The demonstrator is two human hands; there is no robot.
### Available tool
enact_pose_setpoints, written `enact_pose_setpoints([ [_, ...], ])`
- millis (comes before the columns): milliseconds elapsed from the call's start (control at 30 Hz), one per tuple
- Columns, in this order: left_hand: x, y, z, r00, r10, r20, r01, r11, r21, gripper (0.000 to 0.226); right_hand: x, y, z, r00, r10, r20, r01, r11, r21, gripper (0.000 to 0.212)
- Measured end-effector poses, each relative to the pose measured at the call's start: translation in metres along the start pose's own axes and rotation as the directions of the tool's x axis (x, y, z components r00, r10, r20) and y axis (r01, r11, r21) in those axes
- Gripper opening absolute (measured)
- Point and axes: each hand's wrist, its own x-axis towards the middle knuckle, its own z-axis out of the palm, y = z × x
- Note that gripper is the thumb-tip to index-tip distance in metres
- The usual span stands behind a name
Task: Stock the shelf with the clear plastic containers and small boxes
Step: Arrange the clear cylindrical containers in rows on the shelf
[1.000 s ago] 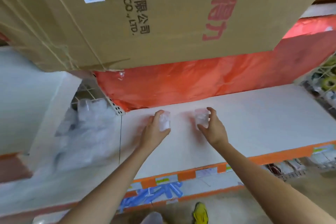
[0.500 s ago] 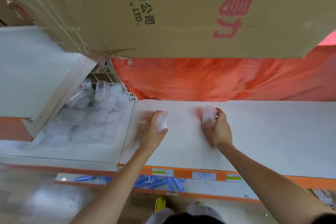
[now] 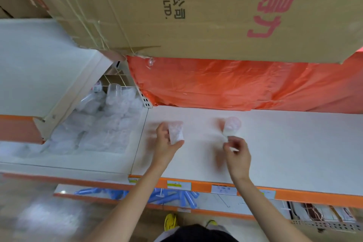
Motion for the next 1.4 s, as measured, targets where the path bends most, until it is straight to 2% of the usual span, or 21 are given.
enact_pose_setpoints([
  [100, -0.003, 0.005, 0.0, 0.995, -0.089, 0.045, 0.093, 0.991, -0.096, 0.055, -0.013, -0.007, 0.019, 0.968, 0.04, 0.246, -0.055, 0.997, 0.055, 0.021],
  [167, -0.005, 0.009, -0.001, 0.989, -0.125, 0.075, 0.135, 0.981, -0.141, 0.049, -0.016, -0.013, 0.032, 0.933, 0.028, 0.359, -0.051, 0.997, 0.056, 0.02],
  [333, -0.013, 0.016, -0.004, 0.982, -0.151, 0.115, 0.17, 0.967, -0.189, 0.047, -0.018, -0.019, 0.056, 0.868, 0.125, 0.481, -0.194, 0.976, 0.098, 0.016],
  [500, -0.026, 0.013, -0.005, 0.978, -0.128, 0.166, 0.153, 0.978, -0.145, 0.047, -0.028, -0.019, 0.066, 0.845, 0.182, 0.504, -0.305, 0.936, 0.174, 0.02],
  [667, -0.032, 0.006, -0.014, 0.952, -0.137, 0.275, 0.167, 0.982, -0.088, 0.051, -0.033, -0.015, 0.063, 0.822, 0.216, 0.527, -0.349, 0.922, 0.167, 0.019],
  [733, -0.033, 0.004, -0.019, 0.938, -0.141, 0.318, 0.168, 0.984, -0.06, 0.046, -0.035, -0.014, 0.061, 0.818, 0.209, 0.535, -0.35, 0.92, 0.176, 0.015],
  [900, -0.032, 0.003, -0.026, 0.957, -0.189, 0.221, 0.21, 0.975, -0.077, 0.029, -0.039, -0.012, 0.065, 0.839, 0.228, 0.494, -0.372, 0.903, 0.215, 0.014],
  [1000, -0.031, 0.003, -0.026, 0.961, -0.177, 0.211, 0.197, 0.977, -0.079, 0.022, -0.041, -0.013, 0.068, 0.848, 0.226, 0.479, -0.371, 0.898, 0.235, 0.017],
  [1133, -0.033, 0.003, -0.024, 0.959, -0.163, 0.233, 0.191, 0.976, -0.104, 0.029, -0.043, -0.013, 0.074, 0.856, 0.217, 0.469, -0.365, 0.897, 0.251, 0.027],
  [1200, -0.034, 0.003, -0.023, 0.955, -0.177, 0.24, 0.212, 0.969, -0.129, 0.025, -0.043, -0.014, 0.074, 0.865, 0.227, 0.447, -0.363, 0.898, 0.247, 0.03],
  [1333, -0.036, 0.006, -0.023, 0.954, -0.197, 0.224, 0.24, 0.954, -0.181, 0.023, -0.043, -0.017, 0.068, 0.841, 0.219, 0.495, -0.376, 0.894, 0.243, 0.014],
  [1400, -0.036, 0.006, -0.023, 0.953, -0.203, 0.224, 0.25, 0.946, -0.208, 0.025, -0.043, -0.016, 0.066, 0.835, 0.198, 0.513, -0.36, 0.902, 0.239, 0.017],
])
